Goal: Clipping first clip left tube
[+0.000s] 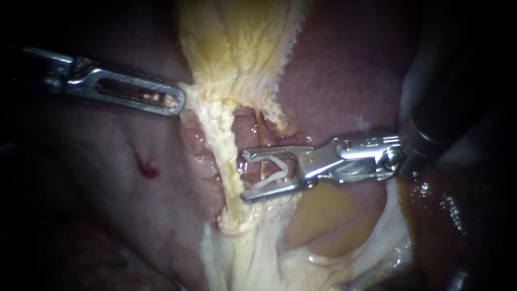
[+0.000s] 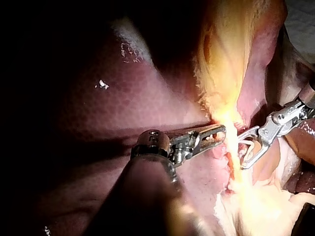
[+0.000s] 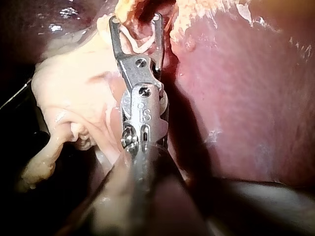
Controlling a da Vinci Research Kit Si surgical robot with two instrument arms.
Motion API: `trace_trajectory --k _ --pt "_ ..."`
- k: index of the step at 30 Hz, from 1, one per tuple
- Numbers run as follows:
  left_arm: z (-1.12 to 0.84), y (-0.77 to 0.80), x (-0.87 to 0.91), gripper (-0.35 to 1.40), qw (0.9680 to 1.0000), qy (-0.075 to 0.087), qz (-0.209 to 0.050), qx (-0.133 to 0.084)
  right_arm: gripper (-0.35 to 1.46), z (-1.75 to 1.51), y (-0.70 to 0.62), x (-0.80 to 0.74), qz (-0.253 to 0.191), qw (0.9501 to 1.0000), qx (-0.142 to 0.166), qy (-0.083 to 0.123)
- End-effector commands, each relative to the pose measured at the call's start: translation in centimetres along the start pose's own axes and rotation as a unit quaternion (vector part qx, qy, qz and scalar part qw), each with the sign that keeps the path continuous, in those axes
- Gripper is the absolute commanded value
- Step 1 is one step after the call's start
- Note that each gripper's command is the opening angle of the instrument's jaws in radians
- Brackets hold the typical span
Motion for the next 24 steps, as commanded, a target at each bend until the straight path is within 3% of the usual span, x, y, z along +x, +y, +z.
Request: trace_trajectory --k 1,10,16,24 --pt "0.00 0.00 0.00 -0.35 1.0000 0.000 0.000 0.000 0.50 0.02 0.00 0.01 0.000 1.0000 0.001 0.004" --pt "0.03 -0.01 -0.01 -0.35 1.0000 0.000 -0.001 0.000 0.50 0.27 -0.16 0.18 0.004 0.9968 0.069 0.040" --pt "0.05 -0.01 -0.02 -0.35 1.0000 0.000 -0.001 0.001 0.50 0.44 -0.21 0.27 0.000 0.9954 0.084 0.045" --pt "0.10 -0.02 -0.04 -0.35 1.0000 0.000 0.002 0.001 0.50 0.53 -0.19 0.25 0.004 0.9944 0.089 0.058"
